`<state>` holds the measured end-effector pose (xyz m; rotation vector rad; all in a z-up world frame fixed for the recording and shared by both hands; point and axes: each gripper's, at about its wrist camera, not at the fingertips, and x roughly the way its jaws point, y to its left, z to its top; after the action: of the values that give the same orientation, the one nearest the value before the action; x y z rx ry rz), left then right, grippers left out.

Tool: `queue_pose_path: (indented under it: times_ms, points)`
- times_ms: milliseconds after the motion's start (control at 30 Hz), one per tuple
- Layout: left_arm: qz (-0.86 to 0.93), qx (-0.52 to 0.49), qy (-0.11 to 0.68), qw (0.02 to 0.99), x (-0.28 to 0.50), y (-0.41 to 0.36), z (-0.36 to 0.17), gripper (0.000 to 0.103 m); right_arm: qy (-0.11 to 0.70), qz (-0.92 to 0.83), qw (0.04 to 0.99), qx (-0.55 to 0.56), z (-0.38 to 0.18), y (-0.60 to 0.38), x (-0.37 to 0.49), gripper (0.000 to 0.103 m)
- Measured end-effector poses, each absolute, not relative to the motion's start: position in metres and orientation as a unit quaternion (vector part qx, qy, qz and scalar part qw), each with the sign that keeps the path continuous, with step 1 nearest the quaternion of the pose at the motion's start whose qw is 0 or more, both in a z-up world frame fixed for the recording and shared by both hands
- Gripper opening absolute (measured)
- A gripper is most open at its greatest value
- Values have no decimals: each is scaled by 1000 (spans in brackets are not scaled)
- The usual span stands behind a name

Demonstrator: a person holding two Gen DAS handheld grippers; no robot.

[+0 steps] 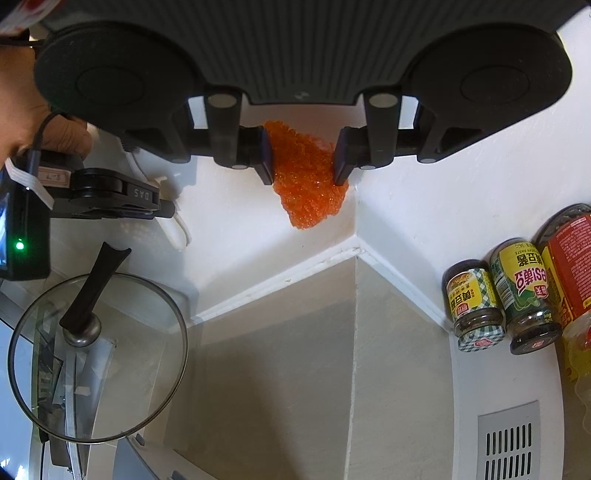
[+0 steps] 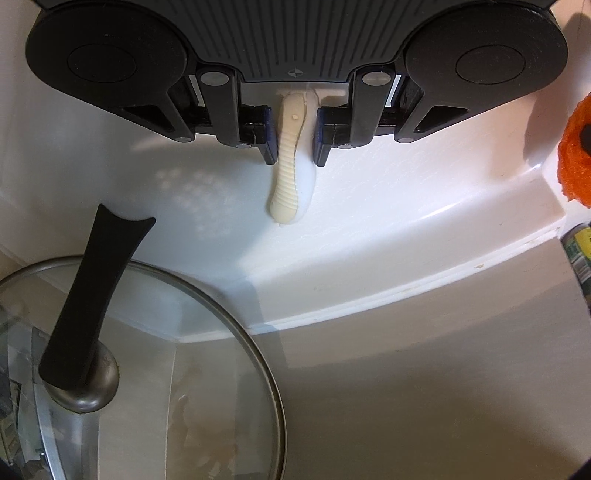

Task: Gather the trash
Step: 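Grasp the orange mesh scrubber with the left tool while the right tool grasps the white toothbrush, then lift both items and carry them down over the bin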

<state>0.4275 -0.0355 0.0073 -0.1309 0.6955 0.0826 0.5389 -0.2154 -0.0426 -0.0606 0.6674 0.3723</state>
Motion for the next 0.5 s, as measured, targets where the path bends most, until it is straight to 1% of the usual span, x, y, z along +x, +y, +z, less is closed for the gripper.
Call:
queue_pose_path:
  times_ms: [233, 500]
  points:
    - [28, -65, 341, 937, 414, -38, 10, 30, 322, 194, 927, -4, -31, -225, 516, 21]
    - [7, -61, 337, 940, 389, -44, 15, 30, 317, 200, 927, 29, -12, -241, 467, 21]
